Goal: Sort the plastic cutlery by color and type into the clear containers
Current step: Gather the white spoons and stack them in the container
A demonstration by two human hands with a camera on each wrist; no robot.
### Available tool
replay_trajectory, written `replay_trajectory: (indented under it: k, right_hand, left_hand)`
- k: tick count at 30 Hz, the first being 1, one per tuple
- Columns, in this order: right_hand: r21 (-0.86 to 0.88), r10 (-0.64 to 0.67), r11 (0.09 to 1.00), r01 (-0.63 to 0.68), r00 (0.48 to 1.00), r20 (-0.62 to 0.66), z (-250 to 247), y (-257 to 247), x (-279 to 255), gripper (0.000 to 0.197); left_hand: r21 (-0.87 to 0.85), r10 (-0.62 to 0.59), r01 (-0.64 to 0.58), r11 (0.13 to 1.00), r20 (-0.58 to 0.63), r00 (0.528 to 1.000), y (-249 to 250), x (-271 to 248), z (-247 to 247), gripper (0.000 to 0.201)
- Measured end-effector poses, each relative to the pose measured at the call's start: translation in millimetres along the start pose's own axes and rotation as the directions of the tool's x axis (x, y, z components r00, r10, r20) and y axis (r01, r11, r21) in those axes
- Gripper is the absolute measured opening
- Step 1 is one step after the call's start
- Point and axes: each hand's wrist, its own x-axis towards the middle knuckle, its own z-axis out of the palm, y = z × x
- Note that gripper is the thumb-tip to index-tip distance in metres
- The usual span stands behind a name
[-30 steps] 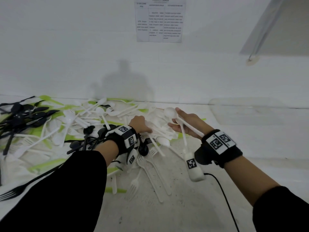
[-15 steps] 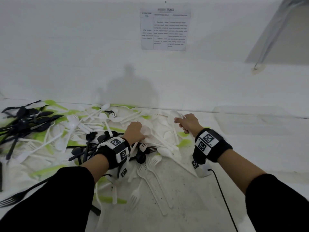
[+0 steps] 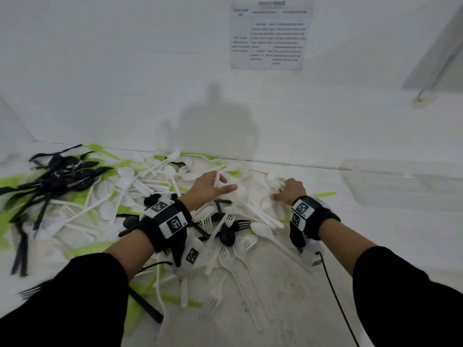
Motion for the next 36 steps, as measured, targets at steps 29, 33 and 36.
replay_trajectory:
  k: [29,33,36]
  right_hand:
    - [0.537,-0.201,0.799,0.271,0.962,-0.186,-50.2,-7.7,-104.1,0.012]
    - [0.138,-0.312,0.936,0.324,0.945,-0.102,-28.0,2.3,-104.2,0.025]
    - [0.021,-0.299,0.954,0.299,0.954,-0.009,-9.4,11.6,-100.7,0.022]
  left_hand:
    - [-0.255,-0.106,0.209,0.944,0.364,0.925,35.3,-0.8,33.8,0.018]
    - [-0.303,-0.195,0.340,0.890,0.422,0.885,38.5,-4.0,29.8,0.022]
    - [-0.205,-0.163,0.238,0.949,0.325,0.932,33.5,0.3,30.4,0.023]
